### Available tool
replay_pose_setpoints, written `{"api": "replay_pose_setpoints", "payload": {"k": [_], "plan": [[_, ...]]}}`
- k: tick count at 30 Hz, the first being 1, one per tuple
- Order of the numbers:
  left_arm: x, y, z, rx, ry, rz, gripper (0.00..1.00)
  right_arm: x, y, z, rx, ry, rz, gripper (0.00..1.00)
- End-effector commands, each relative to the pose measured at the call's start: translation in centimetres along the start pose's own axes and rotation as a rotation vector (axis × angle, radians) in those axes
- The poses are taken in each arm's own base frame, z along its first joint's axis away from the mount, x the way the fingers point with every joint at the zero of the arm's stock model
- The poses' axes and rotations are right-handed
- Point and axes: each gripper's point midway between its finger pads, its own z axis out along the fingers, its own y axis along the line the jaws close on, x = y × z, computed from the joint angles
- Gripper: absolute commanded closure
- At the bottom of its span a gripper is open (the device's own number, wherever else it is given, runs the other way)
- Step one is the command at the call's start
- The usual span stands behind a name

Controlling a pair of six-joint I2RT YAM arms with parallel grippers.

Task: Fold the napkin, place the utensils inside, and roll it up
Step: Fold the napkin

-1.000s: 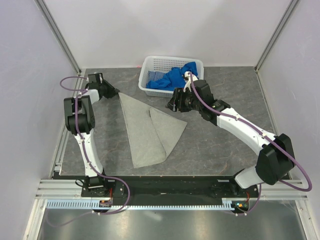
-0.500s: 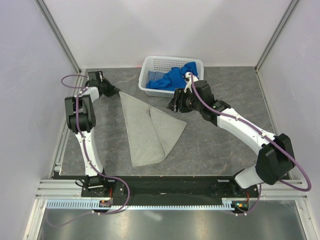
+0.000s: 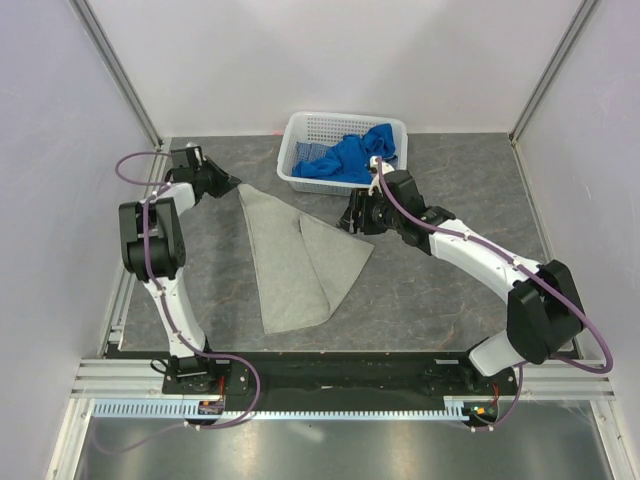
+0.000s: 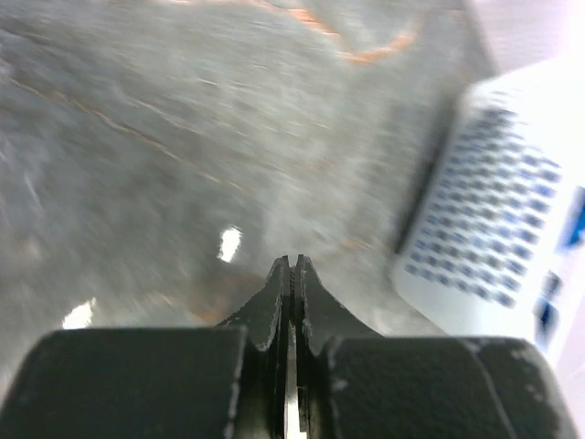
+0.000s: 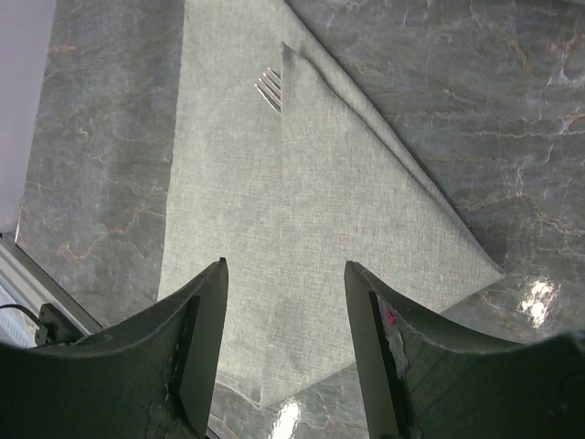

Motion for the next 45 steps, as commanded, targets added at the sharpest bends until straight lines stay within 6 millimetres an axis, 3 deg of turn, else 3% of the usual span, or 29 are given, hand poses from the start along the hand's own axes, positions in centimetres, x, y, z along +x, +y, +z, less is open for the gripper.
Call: {"api": "replay_pose_setpoints", "payload": {"k": [1,2,8,9,18,27,39,45], "plan": [[-1.9,-7.4,-4.6,0.182,-0.099,0.081,0.98,0.1,-0.1,0.0,-0.014,-0.018,0.006,0.39],[-1.9,-8.5,-5.5,0.201,-0.109,0.088,0.98,0.1,-0.2,-0.1,-0.012,-0.019,0.012,0.39],[2.7,-12.2,-6.8,0.287,-0.049,0.095,0.98,1.1,-1.0,-0.7,0.009,-0.031,0.038,0.39],[5.1,-13.6,-7.0,0.315,-0.014,0.109,0.98,1.7,-1.4,-0.7,0.022,-0.024,0.044,0.39],[13.7,-20.0,-7.6,0.424,0.083,0.181,0.98,3.9,-3.0,-2.5,0.064,-0.035,0.083,0.39],[20.2,-21.5,-7.8,0.467,0.172,0.243,0.98,5.0,-3.6,-4.4,0.076,-0.064,0.108,0.39],[26.1,-22.9,-8.5,0.530,0.265,0.320,0.98,5.3,-4.1,-5.5,0.100,-0.089,0.121,0.39],[29.0,-22.1,-7.4,0.505,0.306,0.338,0.98,5.1,-4.4,-5.9,0.121,-0.108,0.139,0.39]]}}
